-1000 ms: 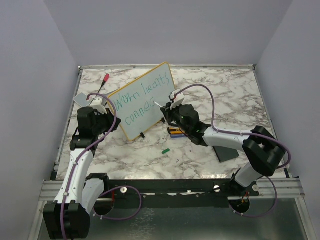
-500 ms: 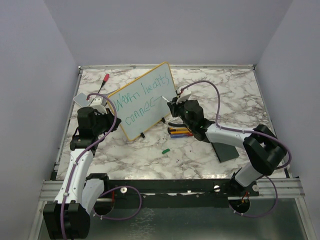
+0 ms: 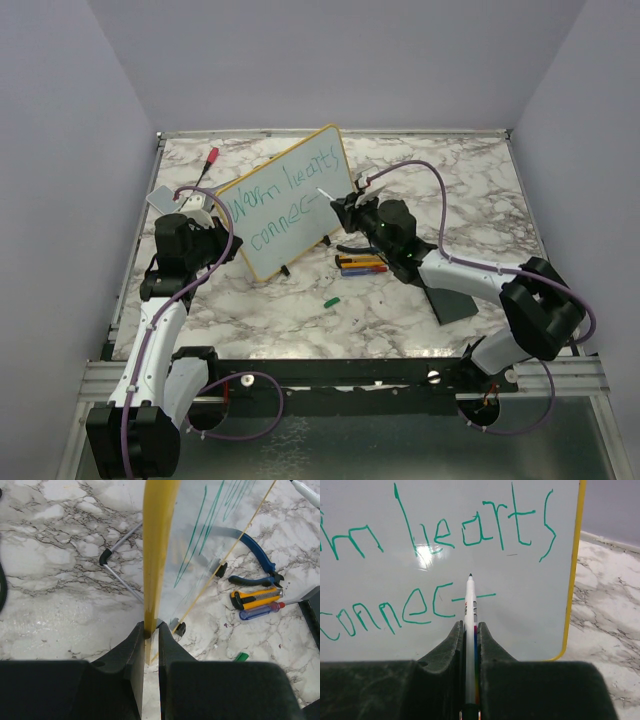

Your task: Write a sentence on the whiteboard

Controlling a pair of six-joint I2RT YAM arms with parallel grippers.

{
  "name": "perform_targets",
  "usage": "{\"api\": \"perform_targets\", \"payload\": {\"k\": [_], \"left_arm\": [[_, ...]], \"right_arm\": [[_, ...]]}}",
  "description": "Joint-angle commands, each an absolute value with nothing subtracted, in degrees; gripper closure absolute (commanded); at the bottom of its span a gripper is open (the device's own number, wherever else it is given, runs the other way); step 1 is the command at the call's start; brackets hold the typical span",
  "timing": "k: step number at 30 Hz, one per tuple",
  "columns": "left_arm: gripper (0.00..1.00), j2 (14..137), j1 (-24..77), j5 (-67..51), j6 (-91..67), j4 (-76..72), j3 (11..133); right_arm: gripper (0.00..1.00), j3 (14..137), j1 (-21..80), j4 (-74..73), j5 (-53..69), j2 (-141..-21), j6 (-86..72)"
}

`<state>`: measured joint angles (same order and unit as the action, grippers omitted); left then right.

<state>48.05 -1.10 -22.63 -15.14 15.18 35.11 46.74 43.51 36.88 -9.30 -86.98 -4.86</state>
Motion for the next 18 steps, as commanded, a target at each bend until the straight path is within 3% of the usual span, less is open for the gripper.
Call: {"api": "perform_targets", "payload": {"k": [1, 18], "left_arm": [[1.00, 47.90, -1.01, -21.23, -15.18, 14.71, 35.51], [1.00, 47.72, -1.02, -21.36, -15.12, 14.72, 35.51]], "right_arm": [[0.99, 49.37, 43.55, 37.96, -6.57, -87.85, -3.63], [0.99, 48.30, 43.57, 37.04, -6.87, -91.34, -5.00]]}}
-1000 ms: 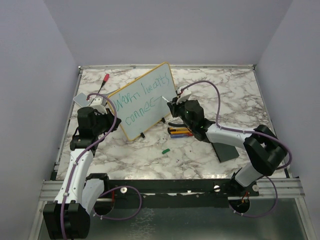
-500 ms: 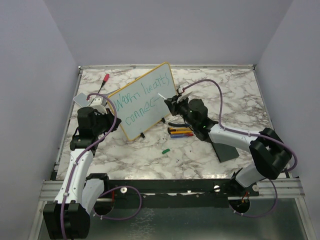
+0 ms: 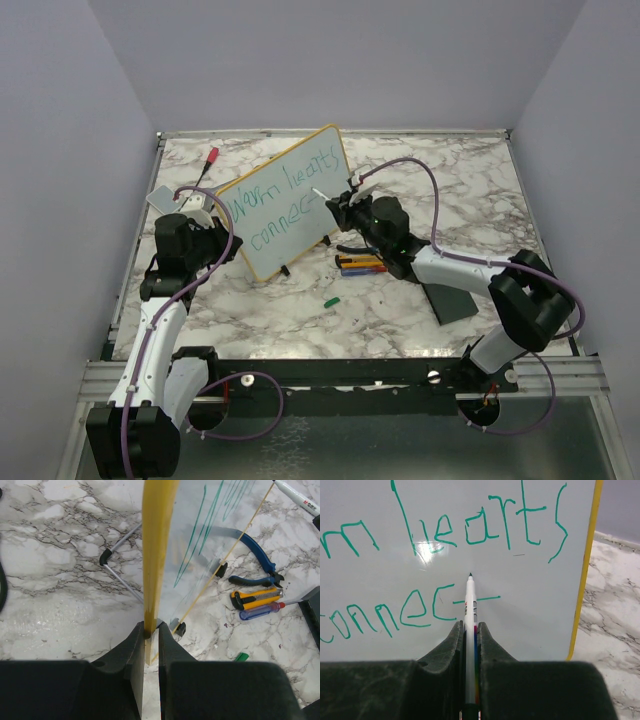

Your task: Write a sentence on the whiteboard

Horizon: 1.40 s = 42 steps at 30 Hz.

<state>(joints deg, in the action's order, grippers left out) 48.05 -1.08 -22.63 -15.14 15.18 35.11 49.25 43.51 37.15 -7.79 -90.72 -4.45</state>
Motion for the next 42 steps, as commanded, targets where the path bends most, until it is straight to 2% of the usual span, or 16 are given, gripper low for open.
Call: {"api": "perform_targets", "payload": {"k": [1, 15, 29, 35, 42], "left_arm": [[1.00, 47.67, -1.00, -21.42, -15.16, 14.70, 35.51], [1.00, 47.37, -0.91, -21.38, -15.13, 14.69, 35.46], [1.00, 47.20, -0.79, -21.34, -15.13, 14.74, 35.42], [1.00, 47.11, -0.79, -21.32, -15.15, 14.77, 35.42], [1.00, 47.10, -0.80, -21.36, -15.16, 14.77, 35.42]], "right_arm": [[0.99, 47.68, 43.58, 36.94, -6.82, -91.26, -5.35], [0.99, 41.15, 44.09, 33.51, -6.70, -90.13, -8.96], [0.99, 46.25, 44.08, 31.31, -15.19, -89.33, -5.35], [0.99, 45.19, 44.11, 30.55, -16.33, -85.74, -5.28], [0.99, 43.97, 43.98, 30.52, -16.56, -86.93, -6.66]]}}
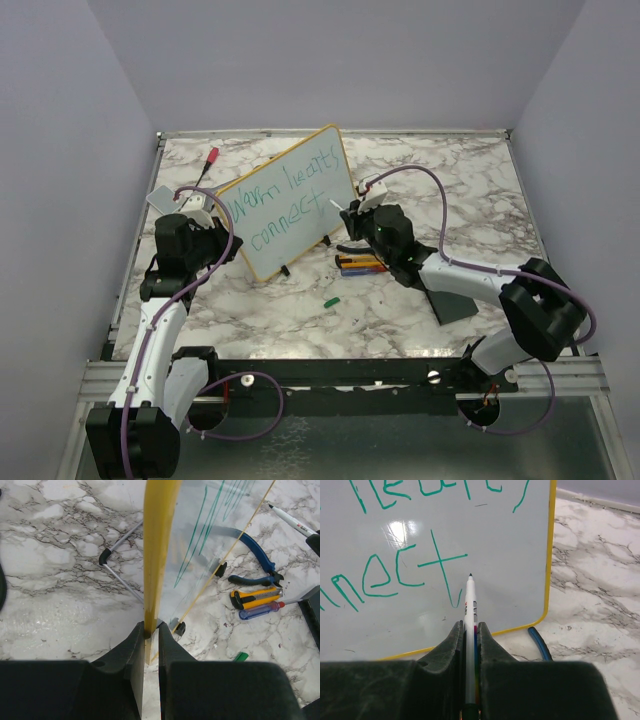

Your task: Write a sentence on the whiteboard

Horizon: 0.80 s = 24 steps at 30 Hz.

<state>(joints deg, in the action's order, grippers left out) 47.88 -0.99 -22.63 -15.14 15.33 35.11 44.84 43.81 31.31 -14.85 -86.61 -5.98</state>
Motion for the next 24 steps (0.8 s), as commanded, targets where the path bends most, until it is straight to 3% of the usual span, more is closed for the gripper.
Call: {"api": "perform_targets", "payload": {"k": [1, 24], "left_arm": [[1.00, 47.11, -0.83, -21.35, -15.13, 14.77, 35.42], [1.00, 47.20, -0.70, -21.18, -15.21, 14.77, 35.42]], "right_arm": [[0.99, 43.94, 43.91, 30.50, -16.52, -87.20, -6.86], [0.99, 43.14, 42.63, 30.30, -15.20, -89.44, -8.27]]}}
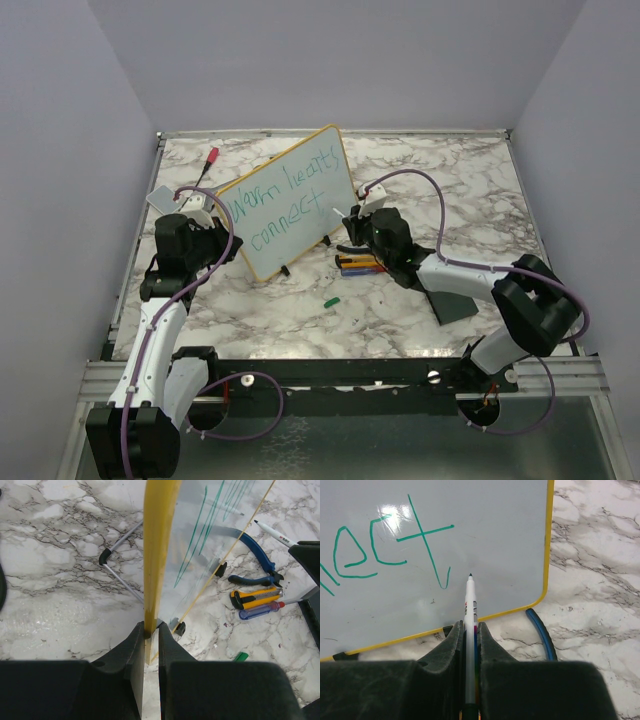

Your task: Write a sentence on the whiteboard

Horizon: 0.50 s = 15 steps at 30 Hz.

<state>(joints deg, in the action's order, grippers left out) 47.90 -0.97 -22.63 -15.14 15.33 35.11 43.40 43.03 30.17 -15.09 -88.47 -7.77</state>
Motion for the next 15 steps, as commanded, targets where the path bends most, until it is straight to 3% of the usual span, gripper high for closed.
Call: {"api": "perform_targets", "payload": {"k": [1, 15], "left_arm": [[1.00, 47.20, -0.63, -21.16, -15.24, 14.75, 35.38], [1.00, 47.29, -0.62, -21.18, -15.23, 14.72, 35.42]], "right_arm": [[0.99, 43.23, 42.55, 30.29, -15.16, -89.58, -8.21], [0.99, 45.28, 41.99, 31.16, -14.25, -92.02, -7.58]]}}
